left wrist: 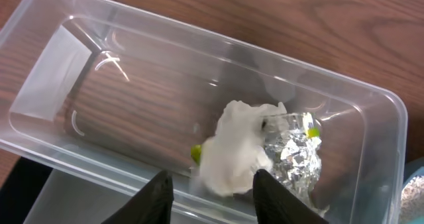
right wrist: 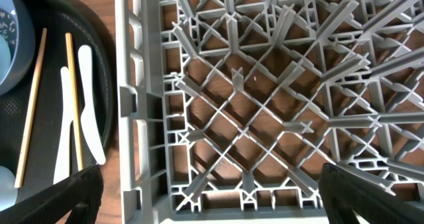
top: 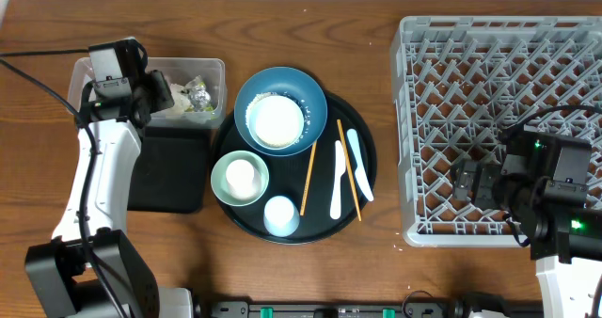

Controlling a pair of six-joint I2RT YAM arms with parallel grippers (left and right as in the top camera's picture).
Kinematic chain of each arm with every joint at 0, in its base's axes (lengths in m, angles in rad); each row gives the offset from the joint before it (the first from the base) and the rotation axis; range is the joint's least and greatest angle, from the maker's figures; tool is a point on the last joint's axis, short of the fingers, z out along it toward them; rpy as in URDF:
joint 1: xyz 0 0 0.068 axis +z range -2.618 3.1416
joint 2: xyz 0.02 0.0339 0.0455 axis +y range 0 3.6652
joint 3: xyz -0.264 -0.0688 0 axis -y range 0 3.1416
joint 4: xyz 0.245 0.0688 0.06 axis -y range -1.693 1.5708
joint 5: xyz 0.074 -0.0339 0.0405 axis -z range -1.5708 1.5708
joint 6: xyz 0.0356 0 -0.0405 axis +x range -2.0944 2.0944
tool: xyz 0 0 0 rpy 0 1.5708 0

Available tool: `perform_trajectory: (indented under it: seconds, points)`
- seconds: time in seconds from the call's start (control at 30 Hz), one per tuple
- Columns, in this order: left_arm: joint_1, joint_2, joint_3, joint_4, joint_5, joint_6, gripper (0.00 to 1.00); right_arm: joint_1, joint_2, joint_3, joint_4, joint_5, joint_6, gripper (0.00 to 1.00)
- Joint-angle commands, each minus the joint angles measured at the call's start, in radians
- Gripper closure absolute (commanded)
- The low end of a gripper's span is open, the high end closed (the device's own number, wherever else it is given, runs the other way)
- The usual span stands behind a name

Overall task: Sort waste into correct bins and load items into the dishwasher rack
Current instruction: 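Carry the tissue left and release into the clear bin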

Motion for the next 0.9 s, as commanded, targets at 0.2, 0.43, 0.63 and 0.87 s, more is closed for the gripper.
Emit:
perform_trajectory:
  seconds: [0.2,0.43,0.63,0.87]
  points:
    - [-0.013,-0.146,0.019,-0.05,0.067,-0.01,0.47,0.011,-0.002,0.018,0.0,-0.008,0.014,0.01]
    - [-0.103,-0.219,0.019,-0.307,0.251,-0.056,0.46,0.011,-0.002,0.018,0.0,-0.008,0.014,0.01]
    - [-0.204,-0.209,0.016,-0.536,0.251,-0.055,0.39,0.011,-0.002,0.018,-0.005,-0.013,0.014,0.01]
    - [-0.187,-0.235,0.016,-0.628,0.189,-0.069,0.29,0.012,-0.002,0.019,0.01,-0.182,-0.006,0.01]
